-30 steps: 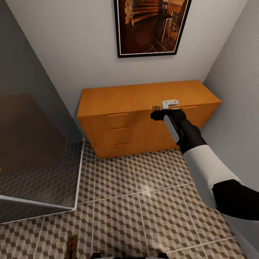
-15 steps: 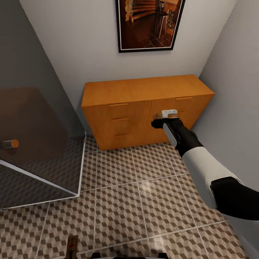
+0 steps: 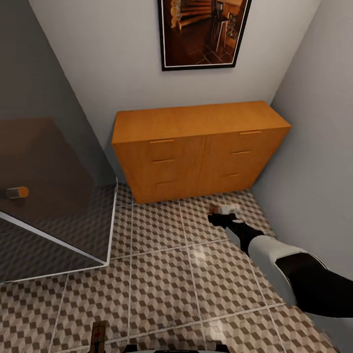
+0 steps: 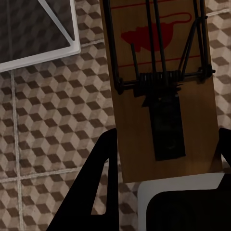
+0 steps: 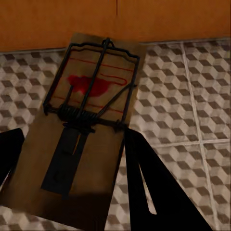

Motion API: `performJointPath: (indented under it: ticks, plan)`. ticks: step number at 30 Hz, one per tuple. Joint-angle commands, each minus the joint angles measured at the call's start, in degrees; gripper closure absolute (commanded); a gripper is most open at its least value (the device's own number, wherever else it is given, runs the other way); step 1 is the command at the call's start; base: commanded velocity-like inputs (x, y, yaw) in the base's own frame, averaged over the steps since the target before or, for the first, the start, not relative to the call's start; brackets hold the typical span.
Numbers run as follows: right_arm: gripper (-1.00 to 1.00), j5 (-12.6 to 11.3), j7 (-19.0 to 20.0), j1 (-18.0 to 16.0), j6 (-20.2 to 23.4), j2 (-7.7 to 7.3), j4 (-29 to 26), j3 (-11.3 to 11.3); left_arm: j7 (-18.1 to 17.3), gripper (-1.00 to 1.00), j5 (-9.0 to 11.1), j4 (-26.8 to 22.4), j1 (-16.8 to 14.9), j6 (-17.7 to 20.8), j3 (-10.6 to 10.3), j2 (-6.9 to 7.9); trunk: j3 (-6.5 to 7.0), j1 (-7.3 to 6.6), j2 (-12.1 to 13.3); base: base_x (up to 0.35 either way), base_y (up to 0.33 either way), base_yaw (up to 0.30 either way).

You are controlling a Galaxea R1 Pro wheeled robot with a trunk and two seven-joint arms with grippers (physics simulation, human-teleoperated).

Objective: Take the four mousetraps from the cabinet in the bathroom and place them on the bathroom floor. Make sure all four end up on the same floor surface, and ensure that at least two of them are either under or directly next to the same bathroom sink.

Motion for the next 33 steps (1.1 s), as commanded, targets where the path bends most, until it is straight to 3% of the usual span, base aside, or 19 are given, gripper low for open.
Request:
performJointPath:
  ticks: [1,9,18,21,24,27,33]
  plan:
    - [1.00,-0.8,0.3,0.9,-0.8,0.00,0.2,0.5,0.7,1.00,-0.3,0.2,-0.1,-0.2,-0.5,-0.04,-0.07,0.02,-0.1,0.000,0.000,0.000]
    - [1.00,-0.2,1.0,23.0,-19.1,-0.04,0.6,0.5,0.7,1.00,-0.3,0.2,-0.1,-0.2,-0.5,-0.04,-0.07,0.02,-0.1,0.000,0.000,0.000]
    - [1.00,3.3,1.0,40.6,-36.1,0.16,0.7,0.5,0.8,1.00,-0.3,0.1,-0.1,0.8,-0.4,-0.07,-0.07,0.02,-0.1,0.000,0.000,0.000]
    - [1.00,3.4,1.0,42.7,-39.6,0.36,0.8,0.5,0.9,1.00,-0.3,-0.3,0.0,5.6,-0.2,-0.17,-0.07,0.02,-0.1,0.000,0.000,0.000]
    - [1.00,3.4,0.8,43.7,-41.7,0.84,0.8,0.5,1.0,1.00,-0.3,-3.7,-0.1,16.6,-0.2,-0.40,-0.07,0.02,-0.1,0.000,0.000,0.000]
    - [1.00,3.4,0.6,44.0,-42.0,1.23,0.7,0.6,1.0,1.00,-0.3,-9.4,-0.1,25.1,-0.1,-0.20,-0.07,0.02,-0.1,0.000,0.000,0.000]
    - [1.00,3.4,0.5,44.0,-42.1,1.28,0.5,0.5,2.6,1.00,-0.4,-20.5,-0.1,34.1,0.0,-0.13,-0.07,0.02,-0.1,0.000,0.000,0.000]
